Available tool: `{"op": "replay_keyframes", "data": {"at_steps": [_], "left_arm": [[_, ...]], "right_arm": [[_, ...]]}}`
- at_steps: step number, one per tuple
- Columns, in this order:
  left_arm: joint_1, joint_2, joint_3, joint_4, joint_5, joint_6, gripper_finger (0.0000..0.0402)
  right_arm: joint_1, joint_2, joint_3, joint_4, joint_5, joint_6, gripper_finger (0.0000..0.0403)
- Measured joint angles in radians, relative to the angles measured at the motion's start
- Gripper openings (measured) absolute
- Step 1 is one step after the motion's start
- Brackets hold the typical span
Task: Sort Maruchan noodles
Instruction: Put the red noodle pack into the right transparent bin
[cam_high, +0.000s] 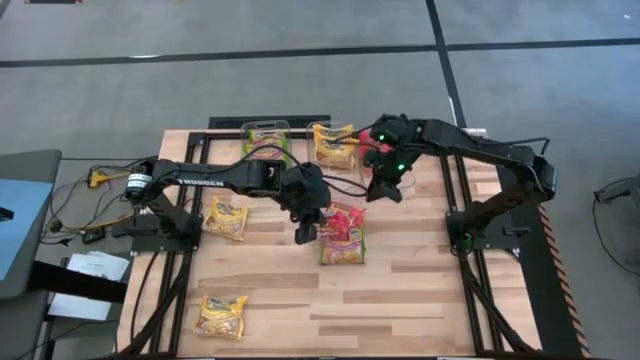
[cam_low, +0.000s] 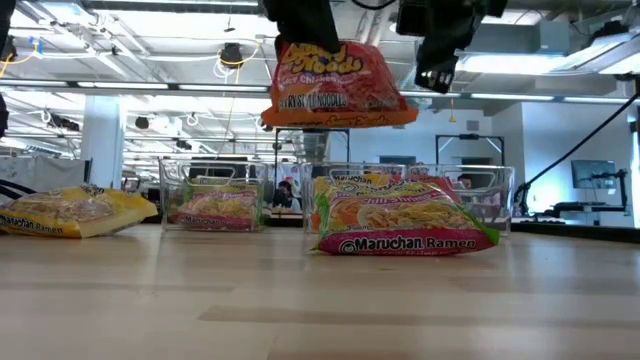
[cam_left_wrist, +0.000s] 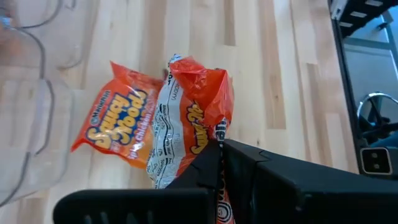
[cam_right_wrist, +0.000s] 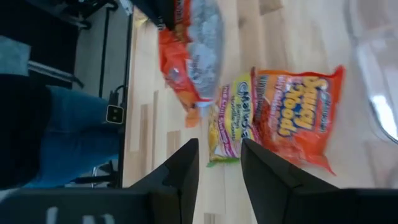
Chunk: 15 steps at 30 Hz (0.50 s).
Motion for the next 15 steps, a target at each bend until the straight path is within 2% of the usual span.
{"op": "replay_keyframes", "data": {"at_steps": [6, 15], "left_arm": [[0.001, 0.000, 0.000, -0.014, -0.026, 0.007, 0.0000], [0.001, 0.000, 0.000, -0.023, -0.034, 0.006, 0.0000]], "right_arm": [[0.051, 0.003, -0.055, 0.136, 0.001, 0.024, 0.0146], [0.082, 0.003, -0.056, 0.300, 0.061, 0.062, 0.0147]]}}
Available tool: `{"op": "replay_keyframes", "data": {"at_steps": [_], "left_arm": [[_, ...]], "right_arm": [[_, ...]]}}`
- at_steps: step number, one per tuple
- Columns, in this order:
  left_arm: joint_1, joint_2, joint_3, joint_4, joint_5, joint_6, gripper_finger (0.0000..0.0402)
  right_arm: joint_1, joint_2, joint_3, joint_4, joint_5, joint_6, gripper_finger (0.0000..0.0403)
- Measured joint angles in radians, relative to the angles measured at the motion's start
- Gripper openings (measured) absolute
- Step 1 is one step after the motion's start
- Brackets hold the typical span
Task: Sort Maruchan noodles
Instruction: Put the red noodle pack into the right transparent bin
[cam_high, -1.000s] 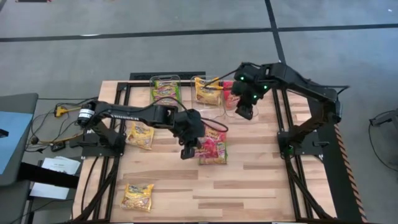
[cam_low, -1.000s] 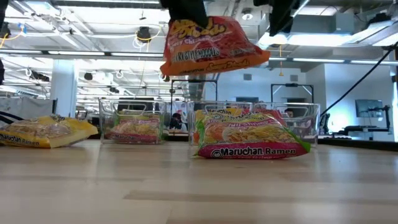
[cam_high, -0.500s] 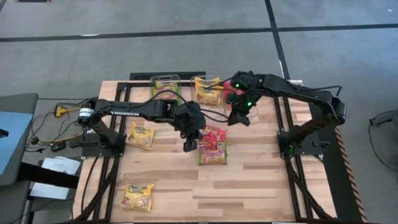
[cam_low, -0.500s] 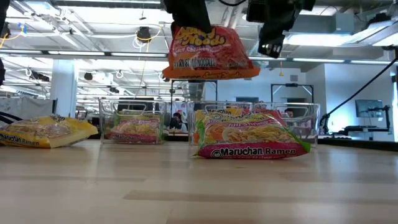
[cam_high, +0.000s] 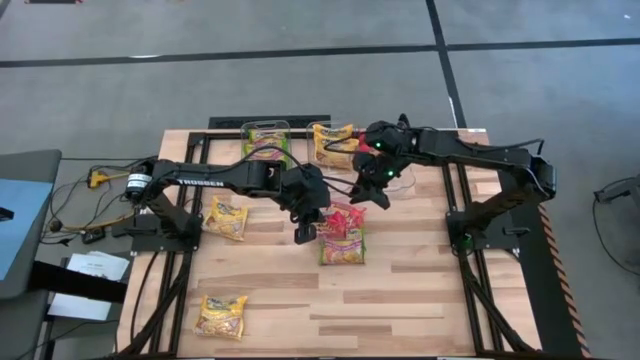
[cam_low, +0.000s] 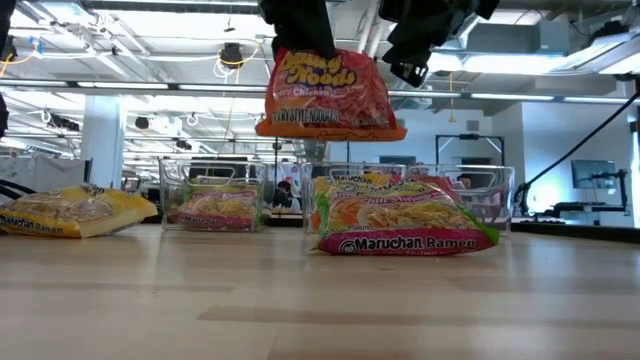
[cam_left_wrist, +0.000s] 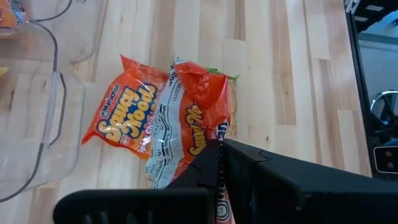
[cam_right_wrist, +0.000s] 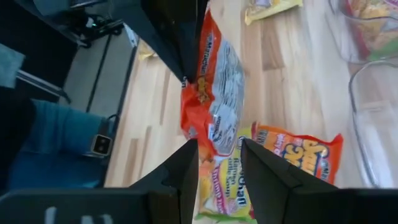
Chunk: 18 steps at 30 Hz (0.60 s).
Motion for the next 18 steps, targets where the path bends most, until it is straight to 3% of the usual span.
{"op": "replay_keyframes", "data": {"at_steps": [5, 12, 18], "left_arm": [[0.000, 0.000, 0.000, -0.001, 0.003, -0.001, 0.0000], [0.000, 0.000, 0.000, 0.000, 0.005, 0.000, 0.0000], [0.000, 0.001, 0.000, 0.000, 0.006, 0.000, 0.0000]], "right_arm": [[0.041, 0.000, 0.000, 0.006, 0.044, -0.013, 0.0156], [0.119, 0.000, 0.000, 0.102, 0.168, -0.010, 0.0213], [0.152, 0.001, 0.000, 0.165, 0.186, -0.001, 0.0245]]}}
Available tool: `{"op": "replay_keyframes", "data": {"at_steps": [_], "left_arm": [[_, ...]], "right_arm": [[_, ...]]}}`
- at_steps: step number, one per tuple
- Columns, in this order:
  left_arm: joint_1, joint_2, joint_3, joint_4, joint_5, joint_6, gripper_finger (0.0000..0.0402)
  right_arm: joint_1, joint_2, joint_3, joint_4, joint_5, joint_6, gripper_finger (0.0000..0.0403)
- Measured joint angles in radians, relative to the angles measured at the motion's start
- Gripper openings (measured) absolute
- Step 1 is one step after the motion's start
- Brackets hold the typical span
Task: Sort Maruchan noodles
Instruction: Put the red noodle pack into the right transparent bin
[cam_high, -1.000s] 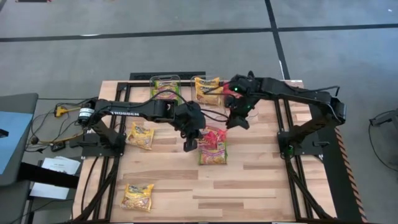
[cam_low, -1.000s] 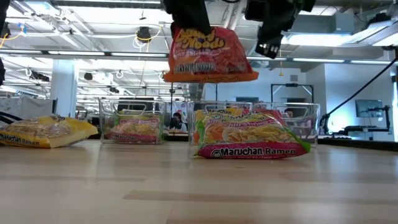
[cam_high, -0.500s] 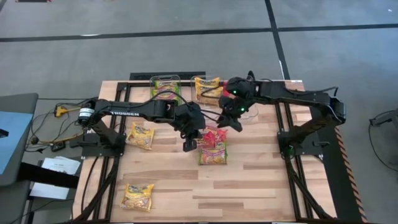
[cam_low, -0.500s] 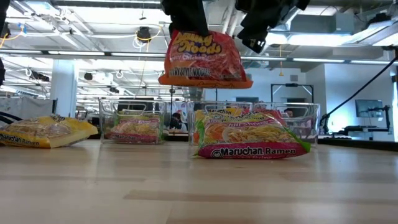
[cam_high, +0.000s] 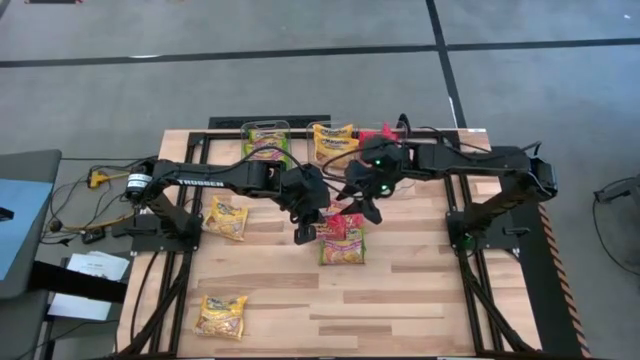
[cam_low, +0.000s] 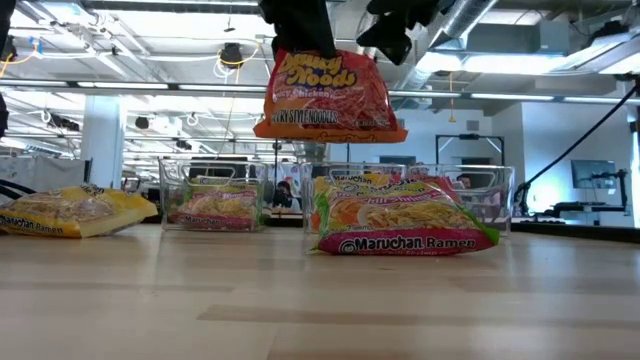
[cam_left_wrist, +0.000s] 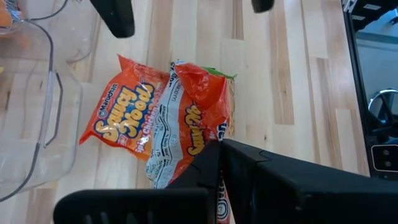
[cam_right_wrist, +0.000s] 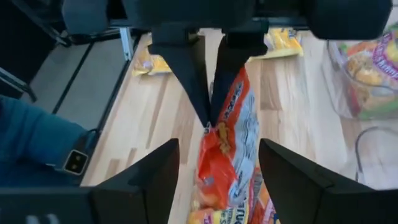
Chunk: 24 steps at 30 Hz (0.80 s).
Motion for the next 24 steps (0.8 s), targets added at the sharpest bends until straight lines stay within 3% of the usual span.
{"op": "replay_keyframes", "data": {"at_steps": [7, 18, 24], "left_arm": [[0.000, 0.000, -0.001, -0.001, -0.001, 0.000, 0.0000], [-0.001, 0.000, -0.001, -0.011, -0.009, 0.000, 0.0000], [-0.002, 0.000, -0.004, -0.051, -0.012, -0.006, 0.0000]], "right_arm": [[0.010, 0.109, 0.002, 0.015, 0.032, -0.003, 0.0246], [0.028, 0.203, 0.032, 0.020, -0.087, 0.055, 0.0246], [0.049, 0.245, 0.034, 0.027, -0.054, 0.099, 0.0244]]}}
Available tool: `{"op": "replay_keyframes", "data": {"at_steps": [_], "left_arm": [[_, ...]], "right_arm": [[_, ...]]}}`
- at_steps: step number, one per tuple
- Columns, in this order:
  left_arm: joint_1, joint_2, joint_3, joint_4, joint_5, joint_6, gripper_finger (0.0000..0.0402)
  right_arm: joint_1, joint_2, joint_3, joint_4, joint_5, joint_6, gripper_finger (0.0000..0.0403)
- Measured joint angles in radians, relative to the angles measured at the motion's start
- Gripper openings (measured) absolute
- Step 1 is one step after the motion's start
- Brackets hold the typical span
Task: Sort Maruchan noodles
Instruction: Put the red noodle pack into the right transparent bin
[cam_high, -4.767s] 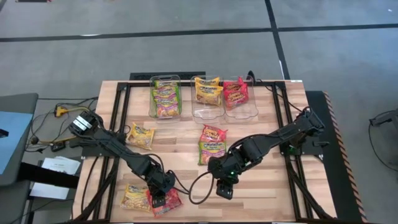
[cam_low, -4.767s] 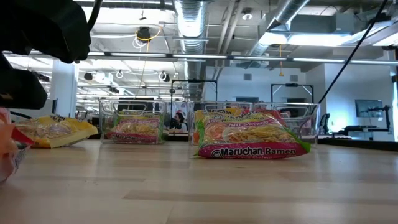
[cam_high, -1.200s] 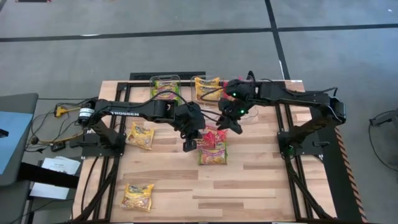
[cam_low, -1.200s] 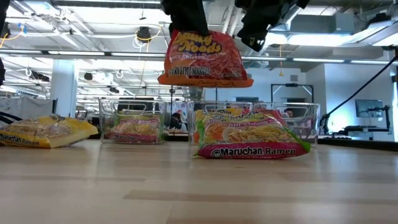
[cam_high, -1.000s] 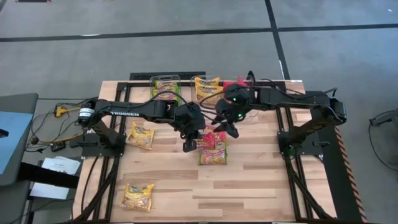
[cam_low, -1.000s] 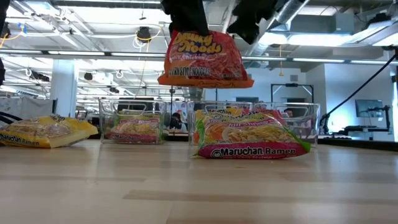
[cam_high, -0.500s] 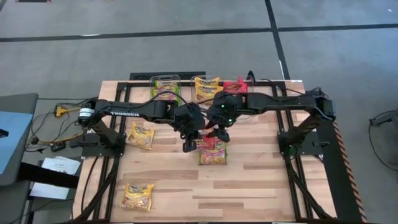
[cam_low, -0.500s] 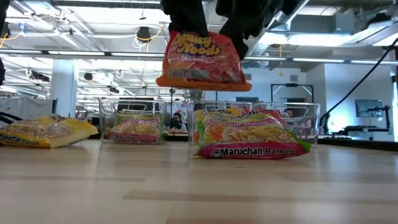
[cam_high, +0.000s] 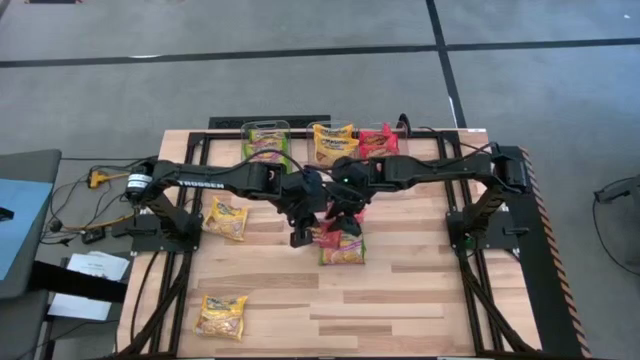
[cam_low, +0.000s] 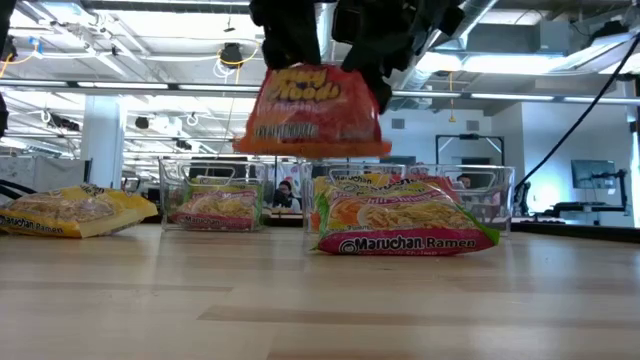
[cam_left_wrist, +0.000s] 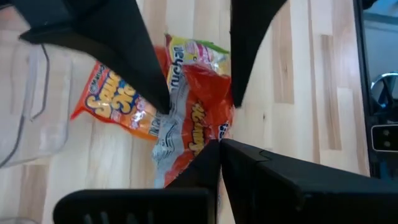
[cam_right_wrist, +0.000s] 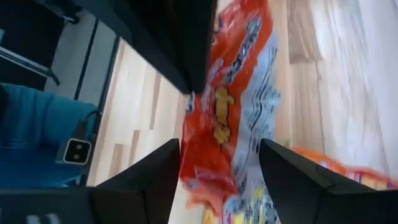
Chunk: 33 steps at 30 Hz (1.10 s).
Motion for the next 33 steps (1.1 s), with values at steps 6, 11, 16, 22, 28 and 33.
{"op": "replay_keyframes", "data": {"at_steps": [6, 11, 16, 22, 28, 33], "left_arm": [[0.001, 0.003, 0.004, 0.028, -0.046, 0.010, 0.0000], [0.000, 0.002, 0.004, 0.023, -0.033, 0.020, 0.0000], [0.001, 0.000, 0.004, -0.080, -0.049, 0.025, 0.0000], [-0.003, -0.001, 0.003, -0.257, 0.013, 0.014, 0.0000], [-0.024, -0.001, -0.026, -0.282, 0.016, -0.004, 0.0000], [-0.033, -0.061, -0.153, -0.262, -0.010, -0.074, 0.0000]], "right_arm": [[0.014, 0.043, -0.001, -0.009, 0.027, 0.049, 0.0153], [0.030, 0.092, -0.003, -0.035, -0.038, 0.039, 0.0018], [0.038, 0.118, -0.002, 0.002, -0.057, 0.061, 0.0063], [0.036, 0.121, 0.004, 0.057, -0.039, 0.104, 0.0161], [0.016, 0.123, 0.004, 0.082, -0.035, 0.147, 0.0220], [0.011, 0.131, 0.004, 0.067, -0.037, 0.152, 0.0229]]}}
